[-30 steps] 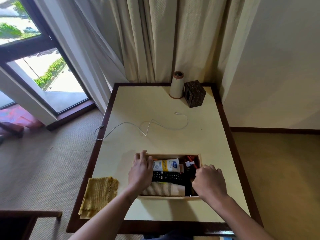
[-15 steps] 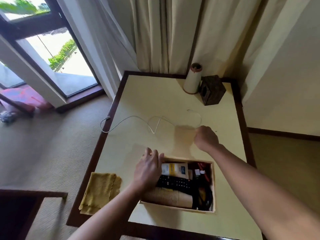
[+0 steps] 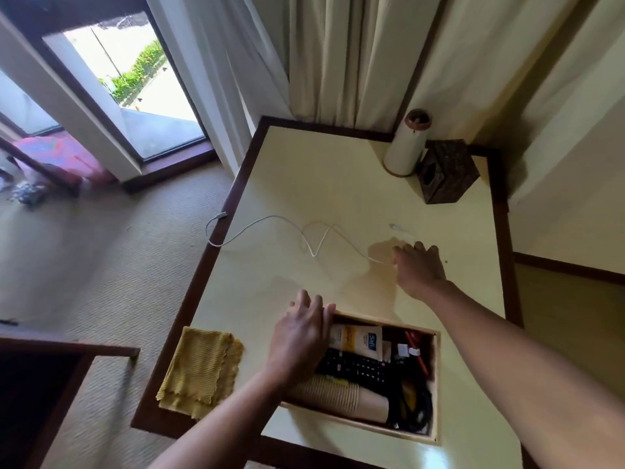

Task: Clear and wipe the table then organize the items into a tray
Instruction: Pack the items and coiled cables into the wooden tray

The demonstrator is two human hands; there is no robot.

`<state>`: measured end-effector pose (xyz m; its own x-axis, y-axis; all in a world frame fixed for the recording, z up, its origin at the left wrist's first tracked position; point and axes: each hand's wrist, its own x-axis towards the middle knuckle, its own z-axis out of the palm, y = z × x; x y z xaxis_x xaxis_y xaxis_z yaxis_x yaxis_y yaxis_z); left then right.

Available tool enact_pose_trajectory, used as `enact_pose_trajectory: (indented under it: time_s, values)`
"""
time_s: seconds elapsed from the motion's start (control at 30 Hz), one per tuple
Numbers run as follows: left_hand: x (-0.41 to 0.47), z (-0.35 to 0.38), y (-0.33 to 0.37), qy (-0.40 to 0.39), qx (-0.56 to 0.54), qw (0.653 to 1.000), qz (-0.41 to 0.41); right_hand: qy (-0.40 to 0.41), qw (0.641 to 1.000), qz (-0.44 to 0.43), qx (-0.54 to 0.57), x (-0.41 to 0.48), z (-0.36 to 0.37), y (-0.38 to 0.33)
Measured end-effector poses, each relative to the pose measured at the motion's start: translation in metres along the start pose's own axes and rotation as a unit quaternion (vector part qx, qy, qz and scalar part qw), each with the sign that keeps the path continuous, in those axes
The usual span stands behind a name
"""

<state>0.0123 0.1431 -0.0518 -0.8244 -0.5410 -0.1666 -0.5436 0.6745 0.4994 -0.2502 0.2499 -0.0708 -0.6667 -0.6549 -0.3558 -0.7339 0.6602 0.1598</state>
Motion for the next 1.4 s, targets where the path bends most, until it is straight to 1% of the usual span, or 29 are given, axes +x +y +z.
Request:
enact_pose_trajectory:
  time_s: [0.1, 0.17, 0.2, 0.27, 0.33, 0.4, 0.47, 0.53, 0.57, 0.63, 0.7, 0.73, 0.77, 0.83, 0.87, 0.9, 0.93, 0.97, 1.0, 1.03, 1.1, 1.13, 1.17, 1.23, 1.3, 1.33, 1.37, 1.4]
  values:
    - [0.000, -0.004, 0.003, -0.005, -0.001, 1.000, -0.005, 0.039, 0.991, -0.003, 0.128, -0.029, -0.021, -0.006]
    - [0.000, -0.007, 0.004, -0.019, 0.003, 1.000, -0.014, 0.075, 0.968, 0.021, 0.237, -0.053, -0.039, -0.010]
    - [0.001, -0.008, 0.005, -0.036, 0.005, 0.999, -0.024, 0.098, 0.950, 0.036, 0.295, -0.065, -0.048, -0.011]
    - [0.001, -0.013, 0.009, -0.060, 0.014, 0.997, -0.041, 0.152, 0.897, 0.062, 0.410, -0.091, -0.068, -0.013]
    - [0.002, -0.022, 0.020, -0.038, 0.005, 0.999, -0.030, 0.186, 0.843, 0.071, 0.500, -0.113, -0.091, -0.015]
    - [-0.004, -0.042, 0.043, -0.009, -0.070, 0.997, 0.023, 0.190, 0.789, 0.058, 0.581, -0.138, -0.115, -0.018]
    - [-0.011, -0.062, 0.075, -0.036, -0.150, 0.983, 0.098, 0.172, 0.736, 0.045, 0.653, -0.158, -0.136, -0.022]
    - [-0.018, -0.078, 0.101, -0.069, -0.213, 0.963, 0.150, 0.164, 0.687, 0.043, 0.707, -0.172, -0.151, -0.023]
    - [-0.020, -0.085, 0.109, -0.062, -0.245, 0.954, 0.163, 0.165, 0.666, 0.043, 0.727, -0.176, -0.157, -0.023]
    - [-0.022, -0.098, 0.119, -0.030, -0.323, 0.932, 0.161, 0.169, 0.638, 0.037, 0.750, -0.185, -0.165, -0.019]
    - [-0.021, -0.115, 0.124, -0.039, -0.386, 0.910, 0.148, 0.168, 0.633, 0.015, 0.755, -0.194, -0.173, -0.015]
    - [-0.023, -0.128, 0.128, -0.057, -0.406, 0.899, 0.154, 0.177, 0.641, 0.006, 0.747, -0.199, -0.176, -0.014]
    - [-0.025, -0.145, 0.134, -0.081, -0.417, 0.889, 0.168, 0.192, 0.658, 0.000, 0.728, -0.203, -0.178, -0.015]
    - [-0.029, -0.177, 0.147, -0.119, -0.436, 0.868, 0.207, 0.217, 0.710, -0.017, 0.670, -0.206, -0.179, -0.019]
    - [-0.032, -0.192, 0.153, -0.132, -0.448, 0.854, 0.228, 0.216, 0.734, -0.029, 0.644, -0.207, -0.180, -0.022]
    - [-0.034, -0.207, 0.159, -0.144, -0.467, 0.838, 0.245, 0.203, 0.745, -0.041, 0.635, -0.206, -0.181, -0.025]
    - [-0.034, -0.219, 0.163, -0.154, -0.495, 0.819, 0.247, 0.182, 0.739, -0.053, 0.646, -0.206, -0.184, -0.028]
    - [-0.033, -0.228, 0.167, -0.165, -0.536, 0.796, 0.228, 0.162, 0.719, -0.063, 0.673, -0.206, -0.189, -0.032]
    - [-0.031, -0.236, 0.169, -0.182, -0.588, 0.763, 0.197, 0.153, 0.699, -0.069, 0.695, -0.206, -0.196, -0.035]
    - [-0.029, -0.242, 0.171, -0.205, -0.644, 0.716, 0.172, 0.161, 0.685, -0.076, 0.707, -0.207, -0.202, -0.038]
    - [-0.023, -0.253, 0.174, -0.237, -0.745, 0.602, 0.161, 0.172, 0.673, -0.108, 0.711, -0.208, -0.212, -0.043]
    - [-0.020, -0.258, 0.174, -0.232, -0.774, 0.566, 0.164, 0.165, 0.675, -0.121, 0.709, -0.209, -0.215, -0.046]
    - [-0.016, -0.262, 0.174, -0.220, -0.789, 0.548, 0.170, 0.155, 0.686, -0.127, 0.699, -0.208, -0.214, -0.048]
    - [-0.011, -0.272, 0.174, -0.193, -0.798, 0.539, 0.186, 0.143, 0.709, -0.119, 0.680, -0.207, -0.207, -0.048]
    - [-0.007, -0.280, 0.177, -0.174, -0.796, 0.544, 0.199, 0.144, 0.712, -0.094, 0.681, -0.205, -0.200, -0.046]
    - [-0.005, -0.283, 0.178, -0.168, -0.790, 0.554, 0.202, 0.155, 0.714, -0.081, 0.678, -0.205, -0.200, -0.046]
    - [-0.004, -0.284, 0.180, -0.163, -0.780, 0.568, 0.205, 0.174, 0.724, -0.072, 0.663, -0.204, -0.199, -0.045]
    - [-0.002, -0.284, 0.180, -0.154, -0.763, 0.590, 0.214, 0.203, 0.742, -0.074, 0.635, -0.206, -0.199, -0.046]
